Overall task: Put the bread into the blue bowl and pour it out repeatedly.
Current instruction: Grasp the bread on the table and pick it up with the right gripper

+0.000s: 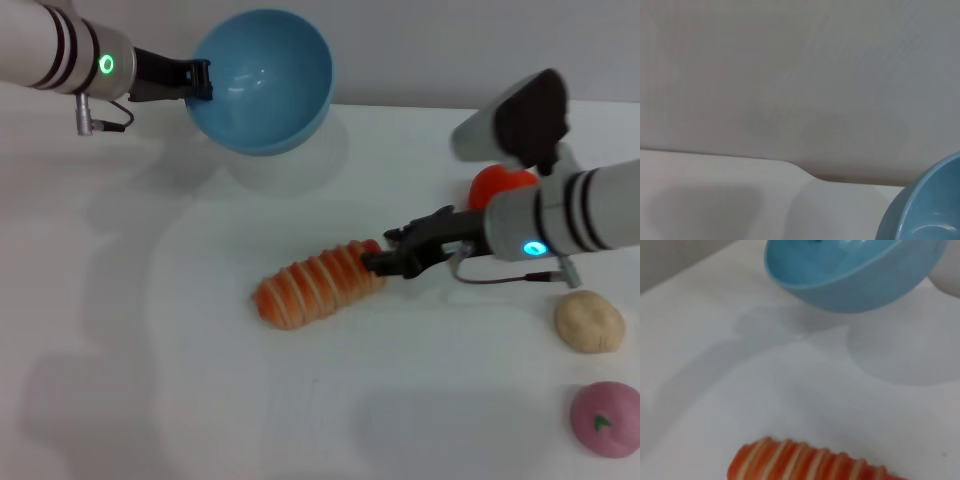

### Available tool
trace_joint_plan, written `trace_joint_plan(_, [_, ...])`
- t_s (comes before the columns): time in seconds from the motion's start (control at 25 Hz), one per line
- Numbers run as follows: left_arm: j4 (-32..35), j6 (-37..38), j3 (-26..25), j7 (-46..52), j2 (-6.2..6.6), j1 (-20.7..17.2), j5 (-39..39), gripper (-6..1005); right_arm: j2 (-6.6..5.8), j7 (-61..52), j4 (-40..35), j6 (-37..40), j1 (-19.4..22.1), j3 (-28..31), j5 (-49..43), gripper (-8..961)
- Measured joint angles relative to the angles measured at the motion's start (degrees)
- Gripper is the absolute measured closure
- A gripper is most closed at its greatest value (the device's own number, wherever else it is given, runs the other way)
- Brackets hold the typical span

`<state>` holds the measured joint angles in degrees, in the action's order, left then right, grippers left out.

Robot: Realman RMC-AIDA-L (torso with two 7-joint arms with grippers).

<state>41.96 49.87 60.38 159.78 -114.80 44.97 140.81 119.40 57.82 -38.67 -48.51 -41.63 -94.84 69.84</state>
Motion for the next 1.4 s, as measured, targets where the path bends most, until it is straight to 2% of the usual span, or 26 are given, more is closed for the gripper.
trace_joint_plan(0.12, [0.1, -0.2, 0.0, -0.2, -0.72, -0.3, 0.0, 999, 0.18, -1.2, 0.4, 3.6, -1.0, -5.4, 0.5, 537])
trace_joint_plan(0.28, [0.1, -0.4, 0.4, -0.5, -1.43, -0.4, 0.0, 999, 0.2, -1.7, 3.2, 9.0, -2.9, -11.6, 5.7, 542])
trace_joint_plan(0.56, [0.3, -0.4, 0.5, -0.6, -2.03, -0.4, 0.0, 1000, 0.4, -1.1, 7.1, 14.7, -3.7, -16.8, 10.7, 549])
trace_joint_plan(0.76, [0.3, -0.4, 0.5, -0.7, -2.36, -0.4, 0.0, 1000, 0.42, 4.0, 9.8, 18.5, -3.6, -22.0, 20.4, 554])
trace_joint_plan(0.92, [0.3, -0.4, 0.5, -0.7, -2.38, -0.4, 0.0, 1000, 0.41, 6.6, 10.4, 19.1, -3.3, -22.7, 23.5, 559])
trace_joint_plan(1.28, [0.3, -0.4, 0.4, -0.7, -2.36, -1.0, 0.0, 999, 0.37, 6.9, 10.4, 20.9, -2.8, -22.6, 23.7, 568])
trace_joint_plan(1.4, [0.3, -0.4, 0.4, -0.7, -2.36, -1.1, 0.0, 999, 0.1, 7.0, 9.4, 21.1, -2.0, -22.1, 23.8, 600])
